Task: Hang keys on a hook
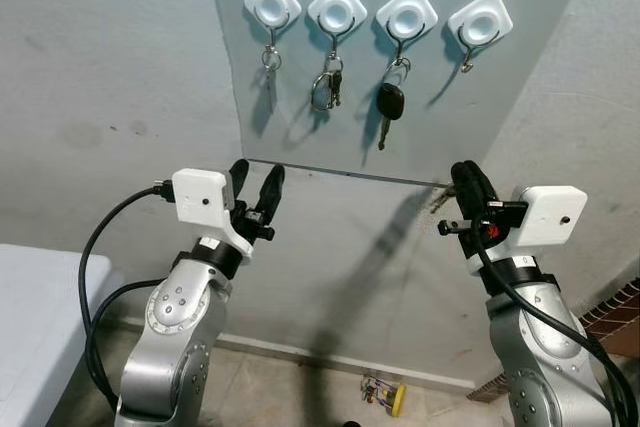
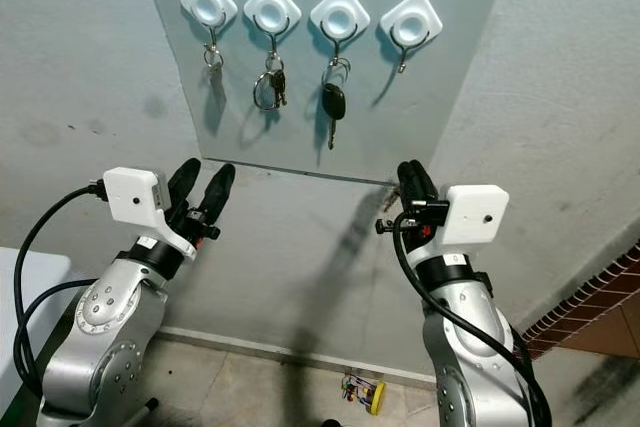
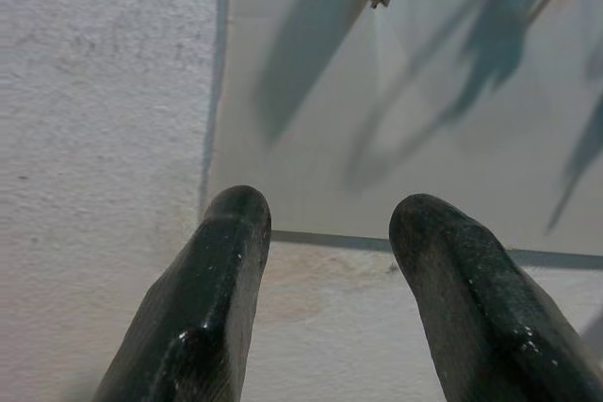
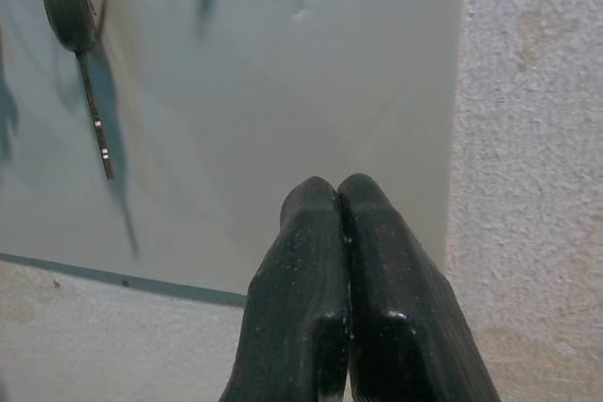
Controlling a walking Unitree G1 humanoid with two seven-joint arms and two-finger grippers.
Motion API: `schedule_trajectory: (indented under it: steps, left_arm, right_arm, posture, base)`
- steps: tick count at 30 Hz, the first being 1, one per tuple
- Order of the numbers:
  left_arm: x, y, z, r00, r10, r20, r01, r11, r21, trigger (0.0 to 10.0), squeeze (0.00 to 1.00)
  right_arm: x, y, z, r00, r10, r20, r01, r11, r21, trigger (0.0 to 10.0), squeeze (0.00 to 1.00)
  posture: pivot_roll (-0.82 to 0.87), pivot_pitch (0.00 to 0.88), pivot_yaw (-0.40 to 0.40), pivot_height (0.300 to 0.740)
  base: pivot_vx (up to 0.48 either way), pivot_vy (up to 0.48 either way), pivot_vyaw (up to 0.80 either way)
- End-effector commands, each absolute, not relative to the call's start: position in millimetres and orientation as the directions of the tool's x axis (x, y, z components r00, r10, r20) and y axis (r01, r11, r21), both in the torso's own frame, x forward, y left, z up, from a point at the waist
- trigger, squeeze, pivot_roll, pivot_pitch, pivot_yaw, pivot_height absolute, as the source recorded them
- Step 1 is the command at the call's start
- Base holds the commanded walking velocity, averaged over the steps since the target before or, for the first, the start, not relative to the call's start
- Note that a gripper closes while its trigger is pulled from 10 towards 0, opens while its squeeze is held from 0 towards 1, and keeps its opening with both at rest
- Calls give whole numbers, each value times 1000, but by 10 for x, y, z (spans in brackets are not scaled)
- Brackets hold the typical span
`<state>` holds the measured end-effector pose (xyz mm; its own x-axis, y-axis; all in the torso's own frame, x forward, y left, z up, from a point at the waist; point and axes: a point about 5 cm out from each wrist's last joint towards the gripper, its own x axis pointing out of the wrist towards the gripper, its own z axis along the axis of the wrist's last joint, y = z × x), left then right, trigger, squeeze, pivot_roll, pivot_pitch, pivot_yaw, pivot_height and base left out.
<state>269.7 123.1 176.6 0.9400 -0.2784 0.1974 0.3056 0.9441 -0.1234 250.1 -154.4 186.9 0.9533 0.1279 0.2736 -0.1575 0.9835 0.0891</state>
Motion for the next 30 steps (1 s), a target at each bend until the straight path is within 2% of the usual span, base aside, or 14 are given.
schedule_trajectory:
  steps: [1,21,25,30]
  left_arm:
    - [2690,1266,1730,947,-265,184,291,947,-133,10000,0]
    - [2626,1254,1669,948,-255,192,289,940,-182,10000,0]
    - [2535,1321,1506,961,-233,152,259,948,-185,10000,0]
    - [2471,1302,1429,959,-251,134,273,943,-190,10000,0]
  right_arm:
    - [2497,-1533,1836,956,131,264,-159,983,87,10000,0]
    - [2470,-1557,1791,957,146,249,-171,982,79,10000,0]
    - [2318,-1608,1562,975,127,184,-144,986,82,10000,0]
    - [2270,-1602,1525,978,122,167,-138,987,87,10000,0]
  posture:
    - [-65,103,20,740]
    - [-66,94,-7,740]
    - [-69,93,-8,740]
    - [-75,91,-10,740]
  base:
    - [0,0,0]
    - [0,0,0]
    - [0,0,0]
    - [0,0,0]
